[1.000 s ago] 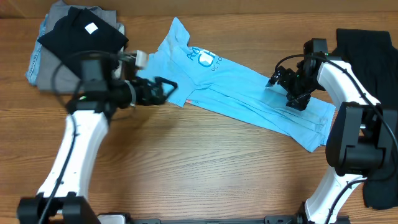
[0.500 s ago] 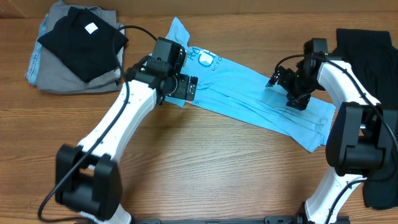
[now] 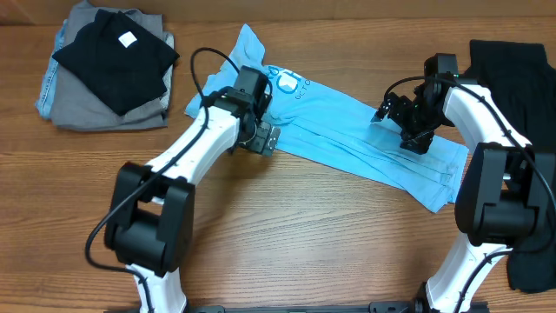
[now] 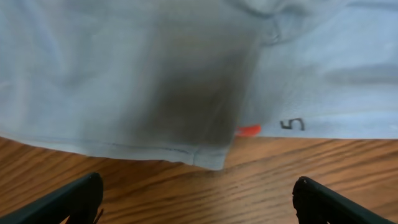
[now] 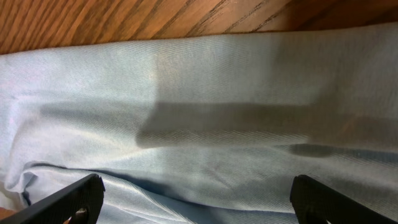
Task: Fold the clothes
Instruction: 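Reach the left gripper to the T-shirt's left end near the collar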
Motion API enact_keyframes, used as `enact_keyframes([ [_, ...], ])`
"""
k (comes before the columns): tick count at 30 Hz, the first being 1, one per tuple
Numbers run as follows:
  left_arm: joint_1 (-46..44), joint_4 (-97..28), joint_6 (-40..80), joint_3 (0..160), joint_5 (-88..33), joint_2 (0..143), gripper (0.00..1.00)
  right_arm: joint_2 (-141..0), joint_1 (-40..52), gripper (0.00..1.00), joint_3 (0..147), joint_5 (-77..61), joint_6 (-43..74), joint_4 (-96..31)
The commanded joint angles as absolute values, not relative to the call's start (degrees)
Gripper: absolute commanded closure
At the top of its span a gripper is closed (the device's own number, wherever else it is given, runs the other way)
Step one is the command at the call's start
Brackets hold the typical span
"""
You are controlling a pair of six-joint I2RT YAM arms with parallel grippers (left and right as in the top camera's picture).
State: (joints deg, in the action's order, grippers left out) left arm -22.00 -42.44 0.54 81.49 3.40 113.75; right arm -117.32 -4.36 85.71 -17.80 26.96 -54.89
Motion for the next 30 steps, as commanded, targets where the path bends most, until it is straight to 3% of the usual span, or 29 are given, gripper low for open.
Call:
enact_keyframes([
  [1, -22.11, -42.59, -1.3, 82.67, 5.37, 117.8, 0.0, -115.2, -4.21, 0.0, 85.67, -18.09, 26.55, -54.74],
  [9, -22.11, -40.6, -1.32, 82.67, 8.69, 119.94, 0.01, -115.2, -4.21, 0.0, 85.67, -18.09, 26.57, -54.41],
  [17, -22.15, -38.72, -3.53, 82.67, 9.58, 119.94, 0.1, -115.2, -4.21, 0.0, 85.67, -18.09, 26.57, -53.63],
  [21, -22.15, -38.68, -3.51, 82.67, 9.43, 119.94, 0.26, -115.2, -4.21, 0.0, 85.67, -18.09, 26.57, -53.6],
  [26, -22.15, -38.68, -3.44, 82.67, 9.41, 119.94, 0.61, -115.2, -4.21, 0.0, 85.67, -18.09, 26.57, -53.65],
  [30, -22.15, -38.72, -3.42, 82.67, 9.41, 119.94, 0.73, -115.2, -4.21, 0.0, 85.69, -17.82, 26.57, -54.57],
])
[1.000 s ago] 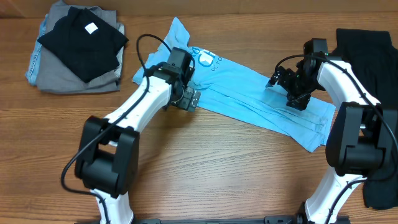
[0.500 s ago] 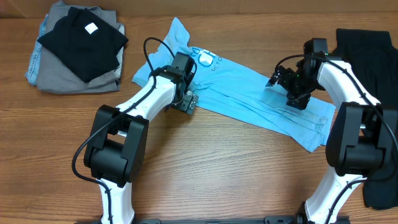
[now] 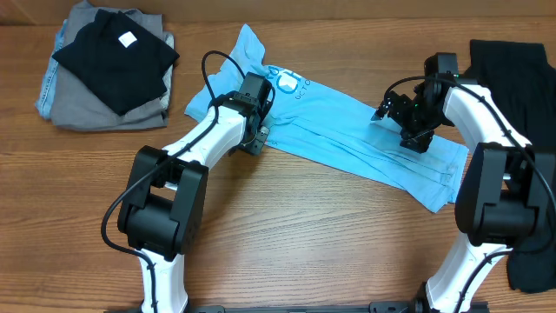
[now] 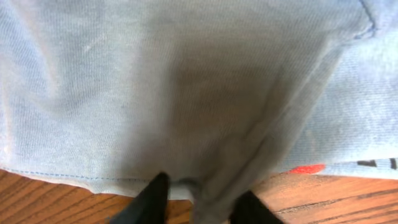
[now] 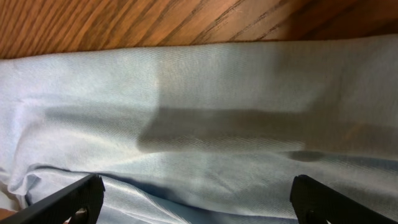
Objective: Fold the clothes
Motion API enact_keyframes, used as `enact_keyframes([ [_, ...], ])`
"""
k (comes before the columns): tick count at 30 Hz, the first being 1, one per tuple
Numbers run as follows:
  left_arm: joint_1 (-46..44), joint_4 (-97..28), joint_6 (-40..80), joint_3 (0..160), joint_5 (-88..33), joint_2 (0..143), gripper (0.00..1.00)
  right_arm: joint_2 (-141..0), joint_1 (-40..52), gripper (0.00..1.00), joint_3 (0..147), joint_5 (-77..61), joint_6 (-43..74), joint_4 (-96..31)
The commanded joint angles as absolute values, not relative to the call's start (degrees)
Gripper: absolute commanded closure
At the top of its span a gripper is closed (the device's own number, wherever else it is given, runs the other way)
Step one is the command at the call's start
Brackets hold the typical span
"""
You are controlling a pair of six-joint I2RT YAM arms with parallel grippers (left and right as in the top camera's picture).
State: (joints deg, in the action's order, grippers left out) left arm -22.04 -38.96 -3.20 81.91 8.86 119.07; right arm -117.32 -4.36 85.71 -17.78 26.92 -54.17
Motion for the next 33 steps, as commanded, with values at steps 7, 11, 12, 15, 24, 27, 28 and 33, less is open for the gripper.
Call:
enact_keyframes([
  [7, -22.15, -38.72, -3.16, 82.65, 9.43, 119.94, 0.94, -113.69, -5.82, 0.0, 88.47, -16.62, 27.29, -63.33],
  [11, -22.09, -38.72, -2.02, 82.67, 9.72, 119.94, 0.96, -108.73, -6.46, 0.0, 88.49, -16.58, 28.75, -69.34],
  [12, -22.09, -38.72, -0.95, 82.67, 10.41, 119.94, 0.96, -107.31, -6.46, 0.0, 88.49, -16.53, 28.75, -70.52],
  [15, -21.91, -38.76, 4.14, 82.67, 16.84, 119.94, 0.96, -103.5, -6.44, 0.0, 88.49, -13.15, 30.17, -74.22],
  [24, -17.91, -40.73, 14.76, 82.67, 22.5, 119.66, 0.96, -101.65, -5.78, 0.0, 85.08, -7.31, 34.35, -79.7],
  [27, -16.58, -42.7, 16.45, 82.7, 22.59, 119.0, 0.96, -101.69, -5.19, 0.0, 81.76, -8.56, 34.39, -76.44],
  [28, -16.03, -43.72, 17.69, 82.7, 22.68, 118.41, 0.96, -101.69, -5.1, 0.0, 79.81, -10.59, 34.39, -73.82],
  [33, -14.85, -47.79, 22.02, 82.7, 22.7, 115.55, 0.96, -101.75, -5.08, 0.0, 75.16, -17.08, 34.63, -66.54],
])
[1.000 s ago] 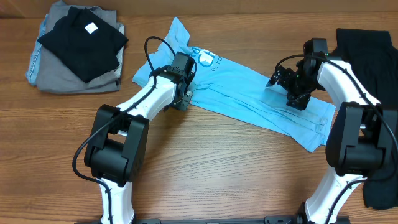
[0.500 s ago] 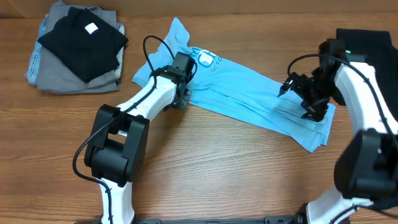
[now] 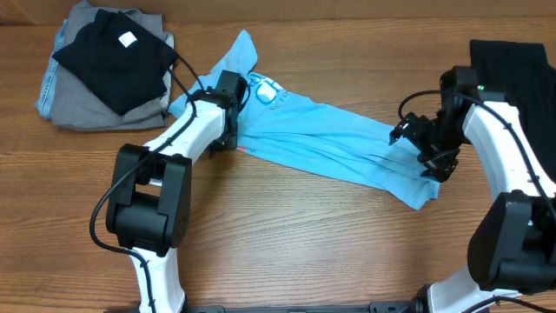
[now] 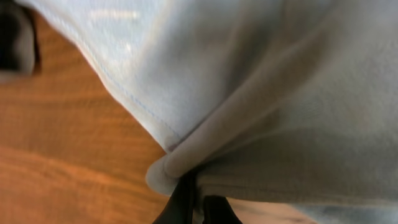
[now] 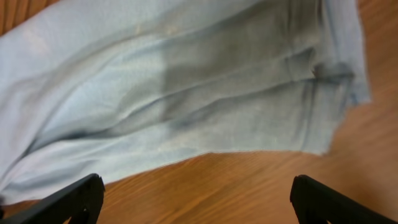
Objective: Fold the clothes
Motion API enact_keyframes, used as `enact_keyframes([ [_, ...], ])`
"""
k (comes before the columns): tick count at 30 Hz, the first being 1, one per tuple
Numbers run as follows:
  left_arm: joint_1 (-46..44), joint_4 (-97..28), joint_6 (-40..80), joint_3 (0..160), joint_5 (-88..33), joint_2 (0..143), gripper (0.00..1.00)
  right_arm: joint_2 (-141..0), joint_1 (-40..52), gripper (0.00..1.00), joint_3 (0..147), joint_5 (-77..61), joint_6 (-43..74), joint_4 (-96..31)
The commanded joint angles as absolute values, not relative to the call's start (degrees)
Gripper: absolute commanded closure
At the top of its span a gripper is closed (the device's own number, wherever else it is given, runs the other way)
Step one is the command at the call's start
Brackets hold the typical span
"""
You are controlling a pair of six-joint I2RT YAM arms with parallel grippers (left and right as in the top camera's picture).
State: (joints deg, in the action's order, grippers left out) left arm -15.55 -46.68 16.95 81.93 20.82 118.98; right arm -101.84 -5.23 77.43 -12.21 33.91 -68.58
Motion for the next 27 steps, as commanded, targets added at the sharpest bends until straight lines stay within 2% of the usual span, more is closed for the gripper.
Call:
enact_keyframes([
  [1, -14.81, -48.29, 22.68, 82.7, 22.68, 114.8, 0.96, -101.75, -5.02, 0.0, 74.06, -18.26, 34.85, -64.79],
  [7, -14.92, -48.64, 22.98, 82.7, 22.41, 112.73, 0.96, -101.8, -3.75, 0.0, 67.11, -17.93, 39.11, -56.62],
  [19, -14.9, -48.88, 22.96, 82.65, 20.97, 112.77, 0.95, -101.8, -4.03, 0.0, 65.63, -4.91, 46.15, -53.91],
  [27, -14.9, -48.6, 22.96, 82.65, 20.97, 112.77, 0.93, -101.8, -4.01, 0.0, 65.63, -4.01, 46.11, -50.85],
])
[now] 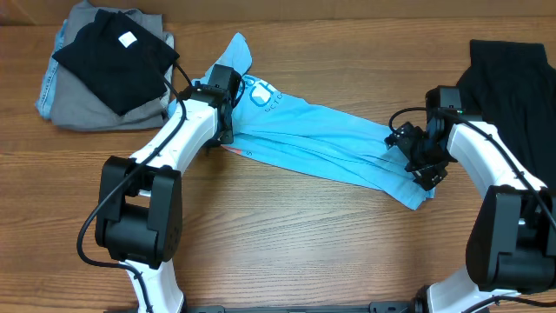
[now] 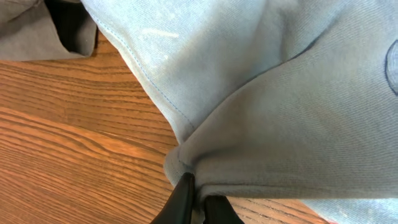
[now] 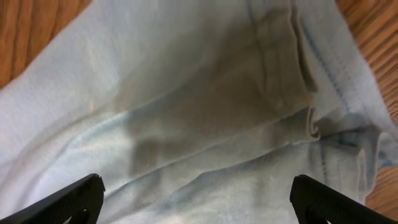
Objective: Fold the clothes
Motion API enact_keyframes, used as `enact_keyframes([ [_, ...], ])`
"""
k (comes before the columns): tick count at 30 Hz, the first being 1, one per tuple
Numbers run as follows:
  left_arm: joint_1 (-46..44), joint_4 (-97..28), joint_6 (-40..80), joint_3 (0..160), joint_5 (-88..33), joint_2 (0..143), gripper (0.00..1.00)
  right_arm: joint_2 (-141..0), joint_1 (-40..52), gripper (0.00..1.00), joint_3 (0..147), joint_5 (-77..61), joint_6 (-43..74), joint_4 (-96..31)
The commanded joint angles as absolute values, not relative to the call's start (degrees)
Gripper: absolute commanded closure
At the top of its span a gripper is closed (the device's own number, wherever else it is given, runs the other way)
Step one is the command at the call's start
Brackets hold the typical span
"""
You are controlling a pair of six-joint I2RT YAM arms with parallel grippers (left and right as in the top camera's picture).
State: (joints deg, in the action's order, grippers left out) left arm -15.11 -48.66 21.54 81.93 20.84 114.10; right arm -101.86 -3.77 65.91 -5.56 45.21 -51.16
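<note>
A light blue T-shirt [image 1: 321,143] lies stretched in a long band across the table, from upper left to lower right. My left gripper [image 1: 228,132] is at its left end, shut on a bunched fold of the blue shirt [image 2: 261,130] just above the wood. My right gripper [image 1: 423,165] hovers wide open over the shirt's right end, where the hem and its stitched seams [image 3: 311,118] show. Nothing sits between its fingers [image 3: 74,199].
A stack of folded clothes, black shirt [image 1: 113,56] on grey garments, sits at the far left. A black garment [image 1: 517,87] lies along the right edge by my right arm. Bare wooden table [image 1: 287,243] spreads in front.
My left gripper, still holding the shirt, has shifted slightly up and left. My right gripper stayed open and moved a little in over the shirt's right hem.
Both grippers were open, the left at the shirt's near left edge, the right over its right part. Then the left gripper shut on the fabric edge. By 0.9 s ago the shirt had shifted left and been drawn narrower, the right gripper at its right end, where it stays.
</note>
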Motion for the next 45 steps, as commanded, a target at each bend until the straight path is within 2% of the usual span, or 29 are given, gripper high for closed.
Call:
enact_keyframes([
  [1, -14.9, -48.6, 22.96, 82.65, 20.97, 112.77, 0.93, -101.8, -3.77, 0.01, 65.56, -4.95, 46.11, -50.98],
  [7, -14.9, -47.99, 22.98, 82.65, 20.93, 112.77, 0.93, -101.8, -0.99, 0.08, 63.05, -7.57, 47.59, -48.8],
  [12, -14.92, -47.88, 22.96, 82.65, 20.93, 112.77, 0.93, -101.8, 0.38, 0.1, 59.88, -7.77, 52.66, -44.77],
  [21, -14.92, -47.79, 22.96, 82.65, 20.91, 112.77, 0.92, -101.82, 0.38, 0.17, 59.61, -6.87, 52.71, -42.3],
  [36, -14.92, -47.75, 22.96, 82.65, 20.91, 112.81, 0.9, -101.82, 0.38, 0.16, 59.59, -4.75, 48.9, -37.52],
  [45, -14.92, -47.77, 22.96, 82.65, 20.91, 112.81, 0.9, -97.58, 0.69, 0.16, 59.77, -9.28, 47.7, -38.0],
])
